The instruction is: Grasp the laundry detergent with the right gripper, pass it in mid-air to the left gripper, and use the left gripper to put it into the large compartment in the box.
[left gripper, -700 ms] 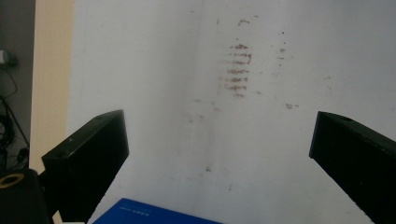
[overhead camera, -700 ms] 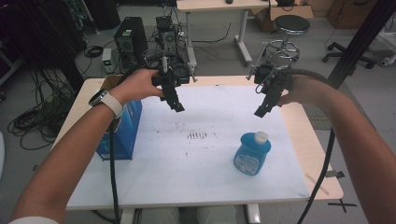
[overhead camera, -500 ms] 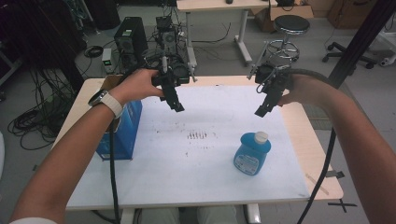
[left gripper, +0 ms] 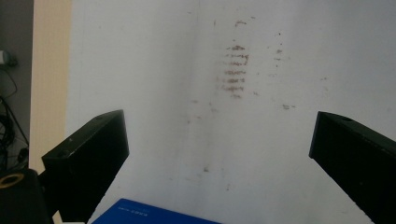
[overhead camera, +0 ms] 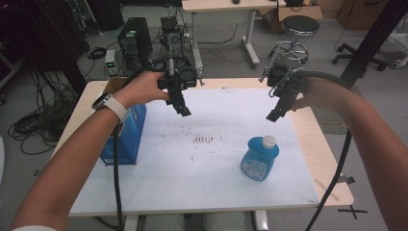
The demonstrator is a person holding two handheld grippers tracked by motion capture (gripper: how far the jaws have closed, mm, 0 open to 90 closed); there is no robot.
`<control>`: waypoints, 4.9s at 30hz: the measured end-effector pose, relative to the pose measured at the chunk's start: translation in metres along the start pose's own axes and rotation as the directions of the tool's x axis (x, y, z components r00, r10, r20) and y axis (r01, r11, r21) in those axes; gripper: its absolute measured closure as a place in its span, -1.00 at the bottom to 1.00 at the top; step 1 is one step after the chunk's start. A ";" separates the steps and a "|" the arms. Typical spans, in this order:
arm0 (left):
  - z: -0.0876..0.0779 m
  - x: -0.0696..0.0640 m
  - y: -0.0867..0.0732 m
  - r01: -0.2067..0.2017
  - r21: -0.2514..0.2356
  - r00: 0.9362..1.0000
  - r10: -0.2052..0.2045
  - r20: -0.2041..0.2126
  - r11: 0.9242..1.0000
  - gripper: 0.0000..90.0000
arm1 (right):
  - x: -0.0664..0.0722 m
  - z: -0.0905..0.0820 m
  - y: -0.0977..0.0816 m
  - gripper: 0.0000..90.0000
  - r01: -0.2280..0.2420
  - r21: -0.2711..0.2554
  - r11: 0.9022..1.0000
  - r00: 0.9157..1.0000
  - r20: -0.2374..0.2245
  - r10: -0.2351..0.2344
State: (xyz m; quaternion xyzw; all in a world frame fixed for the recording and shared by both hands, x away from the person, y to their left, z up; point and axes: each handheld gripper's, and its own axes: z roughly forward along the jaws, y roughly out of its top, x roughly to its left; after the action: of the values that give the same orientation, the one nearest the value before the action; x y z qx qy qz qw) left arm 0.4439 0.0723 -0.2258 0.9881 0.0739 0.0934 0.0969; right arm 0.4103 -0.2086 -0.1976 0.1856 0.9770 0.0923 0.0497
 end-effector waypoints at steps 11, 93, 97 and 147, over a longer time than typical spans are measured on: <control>-0.001 -0.001 0.001 0.006 -0.006 1.000 -0.006 0.003 1.000 -0.88 | 0.015 -0.018 -0.015 -0.88 -0.035 -0.023 0.999 0.999 0.003 0.035; -0.008 -0.012 0.003 0.004 -0.021 1.000 -0.004 -0.008 1.000 -0.88 | 0.087 0.042 -0.119 -0.89 -0.276 -0.177 0.945 0.960 -0.108 0.260; -0.008 -0.012 0.002 0.006 -0.021 1.000 -0.007 -0.009 1.000 -0.88 | 0.089 0.047 -0.124 -0.88 -0.276 -0.219 0.936 0.960 -0.108 0.258; -0.006 -0.014 0.005 0.010 -0.026 1.000 -0.010 -0.002 1.000 -0.88 | 0.104 0.103 -0.158 -0.89 -0.277 -0.612 0.741 0.952 -0.073 0.296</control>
State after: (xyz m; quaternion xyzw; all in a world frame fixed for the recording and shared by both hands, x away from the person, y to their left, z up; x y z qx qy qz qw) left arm 0.4293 0.0660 -0.2218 0.9863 0.0778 0.0949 0.1104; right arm 0.2720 -0.2976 -0.3367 0.3085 0.8521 0.4091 0.1066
